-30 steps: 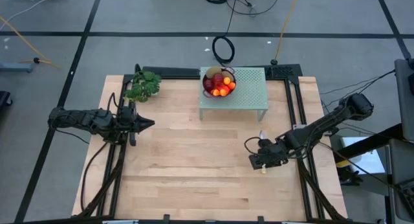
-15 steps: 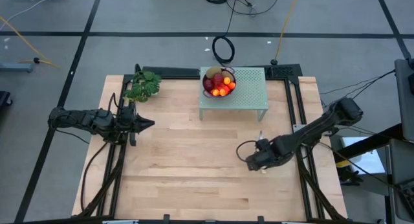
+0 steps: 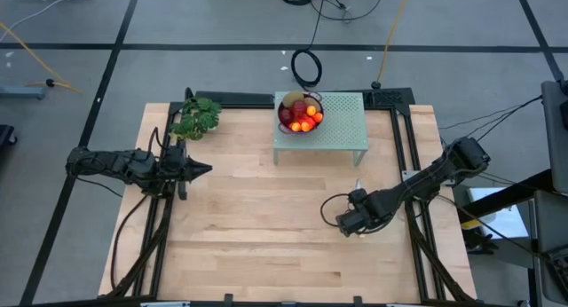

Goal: Pick & Place Fruit
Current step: Put the yellow knife on the shelf

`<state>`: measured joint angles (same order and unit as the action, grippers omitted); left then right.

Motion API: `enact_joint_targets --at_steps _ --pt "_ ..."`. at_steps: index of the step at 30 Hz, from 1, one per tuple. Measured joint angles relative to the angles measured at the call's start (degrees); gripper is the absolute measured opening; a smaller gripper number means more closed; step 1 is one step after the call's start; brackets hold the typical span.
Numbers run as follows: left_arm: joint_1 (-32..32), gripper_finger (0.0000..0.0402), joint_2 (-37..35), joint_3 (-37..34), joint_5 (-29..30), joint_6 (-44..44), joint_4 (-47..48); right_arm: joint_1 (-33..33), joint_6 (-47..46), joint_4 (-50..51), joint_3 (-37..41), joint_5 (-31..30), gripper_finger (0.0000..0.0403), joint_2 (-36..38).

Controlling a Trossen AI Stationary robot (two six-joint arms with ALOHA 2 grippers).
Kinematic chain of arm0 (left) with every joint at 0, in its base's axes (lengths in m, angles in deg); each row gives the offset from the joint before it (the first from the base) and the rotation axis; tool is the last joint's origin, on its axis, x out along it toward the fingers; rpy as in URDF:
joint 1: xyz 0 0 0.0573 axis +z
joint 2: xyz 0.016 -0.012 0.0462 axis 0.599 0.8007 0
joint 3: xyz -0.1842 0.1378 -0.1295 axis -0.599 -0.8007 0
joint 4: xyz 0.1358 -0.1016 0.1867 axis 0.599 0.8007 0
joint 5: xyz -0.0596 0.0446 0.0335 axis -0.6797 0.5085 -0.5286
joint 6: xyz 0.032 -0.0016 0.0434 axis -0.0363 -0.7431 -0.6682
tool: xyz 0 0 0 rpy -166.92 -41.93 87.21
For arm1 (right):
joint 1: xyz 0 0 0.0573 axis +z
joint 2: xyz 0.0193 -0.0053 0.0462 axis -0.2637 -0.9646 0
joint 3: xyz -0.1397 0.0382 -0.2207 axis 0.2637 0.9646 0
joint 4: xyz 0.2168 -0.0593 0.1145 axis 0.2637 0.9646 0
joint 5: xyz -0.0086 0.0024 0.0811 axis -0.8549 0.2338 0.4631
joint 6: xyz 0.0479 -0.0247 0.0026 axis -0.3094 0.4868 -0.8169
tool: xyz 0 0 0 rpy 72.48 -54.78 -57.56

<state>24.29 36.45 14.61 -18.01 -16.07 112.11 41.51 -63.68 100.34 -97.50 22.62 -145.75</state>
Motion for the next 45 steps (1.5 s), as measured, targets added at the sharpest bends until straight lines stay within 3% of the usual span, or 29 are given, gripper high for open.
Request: enact_joint_targets --at_steps 9,20,29,40,45 --pt "0.0 0.0027 0.0 0.0 0.0 0.2 0.0 0.5 0.0 3.5 0.0 0.1 0.0299 0.0" --pt "0.0 0.0002 0.0 0.0 0.0 0.3 0.0 0.5 1.6 3.0 0.0 0.2 0.0298 0.0" --pt "0.0 0.0025 0.0 0.0 0.0 0.9 0.0 0.5 1.6 2.8 0.0 0.2 0.0299 0.0" --pt "0.0 0.0002 0.0 0.0 0.0 1.1 0.0 0.5 4.3 -0.7 0.0 0.3 0.0293 0.0" --pt "0.0 0.0014 0.0 0.0 0.0 1.1 0.0 0.5 3.5 0.0 0.2 0.5 0.0293 0.0"
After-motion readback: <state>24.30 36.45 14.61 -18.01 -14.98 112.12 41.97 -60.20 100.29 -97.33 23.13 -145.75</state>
